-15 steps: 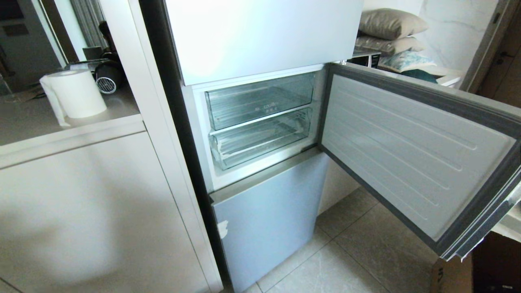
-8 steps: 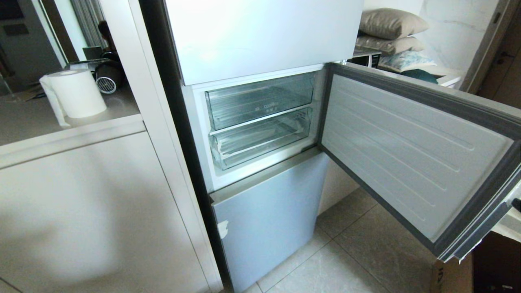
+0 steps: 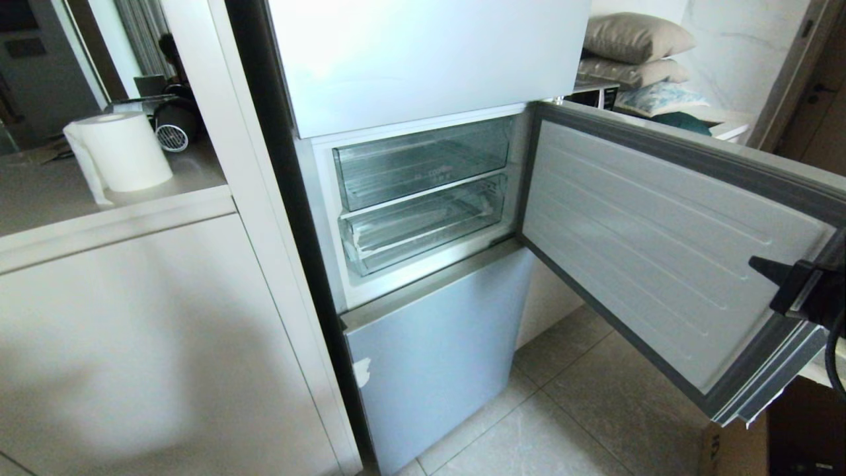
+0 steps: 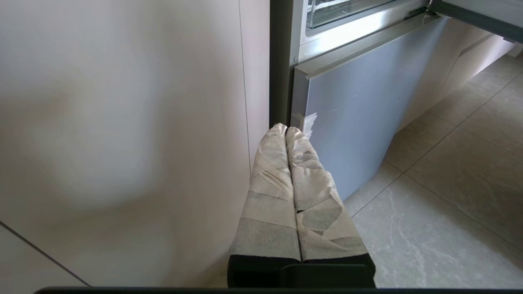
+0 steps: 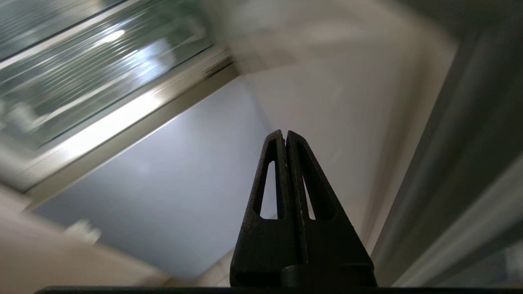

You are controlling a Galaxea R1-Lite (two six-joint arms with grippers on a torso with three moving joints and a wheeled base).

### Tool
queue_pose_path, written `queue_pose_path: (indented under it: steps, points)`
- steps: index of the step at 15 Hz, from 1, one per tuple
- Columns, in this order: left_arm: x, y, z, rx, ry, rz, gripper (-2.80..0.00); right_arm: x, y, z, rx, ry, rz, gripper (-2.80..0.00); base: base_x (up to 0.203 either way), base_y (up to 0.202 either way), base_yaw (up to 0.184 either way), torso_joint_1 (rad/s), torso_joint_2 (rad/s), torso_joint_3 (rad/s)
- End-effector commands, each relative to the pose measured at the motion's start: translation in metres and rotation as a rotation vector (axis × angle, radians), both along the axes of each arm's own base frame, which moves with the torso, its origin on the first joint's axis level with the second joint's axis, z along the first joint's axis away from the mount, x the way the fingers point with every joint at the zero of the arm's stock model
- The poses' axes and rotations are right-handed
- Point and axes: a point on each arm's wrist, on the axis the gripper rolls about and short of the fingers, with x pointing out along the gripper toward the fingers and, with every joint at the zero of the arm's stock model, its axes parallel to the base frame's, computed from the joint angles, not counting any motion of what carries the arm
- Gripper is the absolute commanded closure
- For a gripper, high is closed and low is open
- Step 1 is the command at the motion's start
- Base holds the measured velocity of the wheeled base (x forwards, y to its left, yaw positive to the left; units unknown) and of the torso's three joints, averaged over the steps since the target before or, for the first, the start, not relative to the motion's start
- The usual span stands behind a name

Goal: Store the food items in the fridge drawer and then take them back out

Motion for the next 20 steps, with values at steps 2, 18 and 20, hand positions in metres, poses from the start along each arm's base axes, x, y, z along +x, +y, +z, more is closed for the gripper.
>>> queue_pose_path:
  steps: [2, 18, 20]
  points:
    - [0.000, 0.000, 0.000, 0.000, 0.002, 0.001, 0.00, 0.043, -0.019, -0.021, 0.004, 0.059, -0.067, 0.00, 0.000, 0.000, 0.000, 0.000, 0.00, 0.000]
    - [0.000, 0.000, 0.000, 0.000, 0.001, 0.001, 0.00, -0.072, -0.001, -0.033, -0.115, -0.057, -0.032, 0.00, 0.000, 0.000, 0.000, 0.000, 0.00, 0.000]
    - [0.000, 0.000, 0.000, 0.000, 0.001, 0.000, 0.00, -0.095, 0.002, -0.039, -0.132, -0.067, -0.024, 0.00, 0.000, 0.000, 0.000, 0.000, 0.00, 0.000]
